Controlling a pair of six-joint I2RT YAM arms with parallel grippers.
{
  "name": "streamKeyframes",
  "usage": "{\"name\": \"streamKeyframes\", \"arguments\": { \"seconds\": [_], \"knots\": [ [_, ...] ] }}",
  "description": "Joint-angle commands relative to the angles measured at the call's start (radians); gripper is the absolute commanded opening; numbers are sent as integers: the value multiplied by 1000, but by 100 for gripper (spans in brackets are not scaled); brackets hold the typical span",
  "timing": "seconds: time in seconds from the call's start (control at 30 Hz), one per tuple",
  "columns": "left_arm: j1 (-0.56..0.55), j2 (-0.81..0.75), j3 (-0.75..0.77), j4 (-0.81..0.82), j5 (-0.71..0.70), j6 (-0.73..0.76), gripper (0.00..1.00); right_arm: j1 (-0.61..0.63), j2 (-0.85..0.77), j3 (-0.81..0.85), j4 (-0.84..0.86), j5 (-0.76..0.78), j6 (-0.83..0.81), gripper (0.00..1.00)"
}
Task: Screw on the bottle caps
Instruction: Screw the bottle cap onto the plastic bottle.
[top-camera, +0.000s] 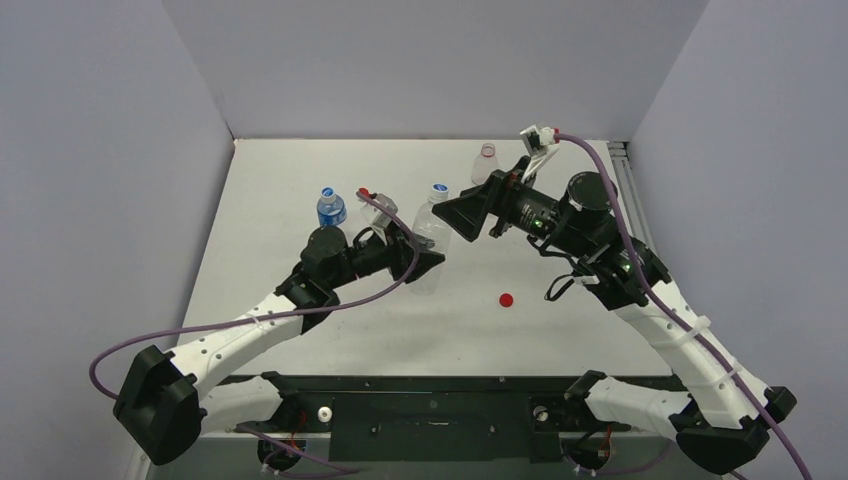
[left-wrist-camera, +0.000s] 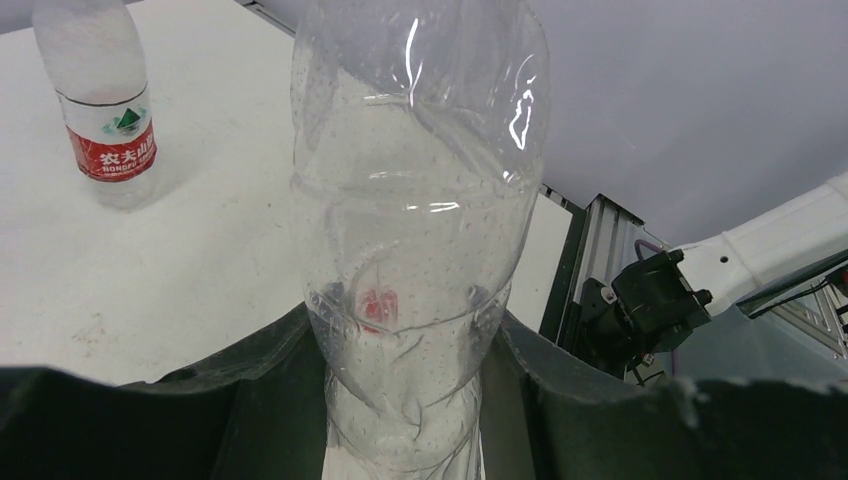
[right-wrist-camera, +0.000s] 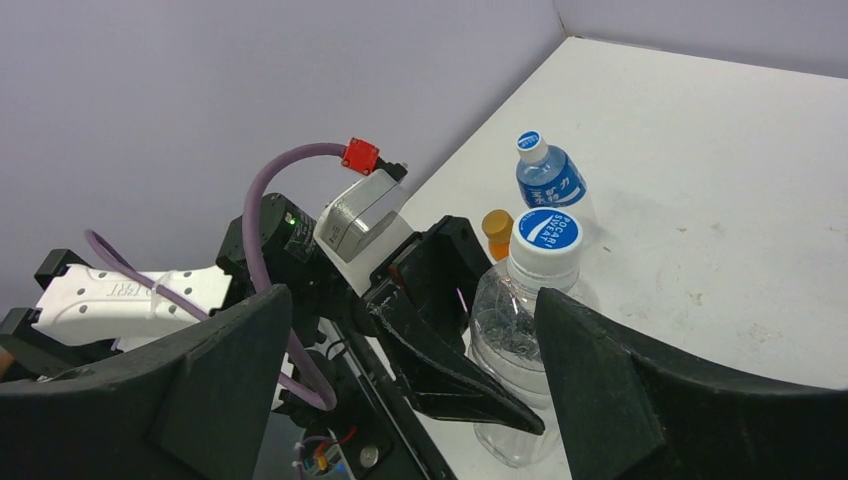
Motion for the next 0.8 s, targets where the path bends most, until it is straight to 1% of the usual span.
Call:
{"name": "streamKeyframes", "arguments": {
  "seconds": [0.0,0.17,0.27,0.37,0.6,0.77],
  "knots": [
    [8,-45,37,7,18,27,0,-4,-29,2,-2,48,-35,86],
    [5,-67,44,31,91,14,0,-11,16,38,12,57,-33,86],
    [1,-74,34,84,122,-14,0,-9,56,73,35,53,-27,86],
    [-7,-75,35,105,147,-28,0,-7,97,95,70,40,-14,87],
    [-25,-49,48,129,173,-32,0,39,177,157,88,33,-19,87],
    [-31,-32,51,138,172,-35,0,64,194,164,99,28,-18,87]
  ]
}}
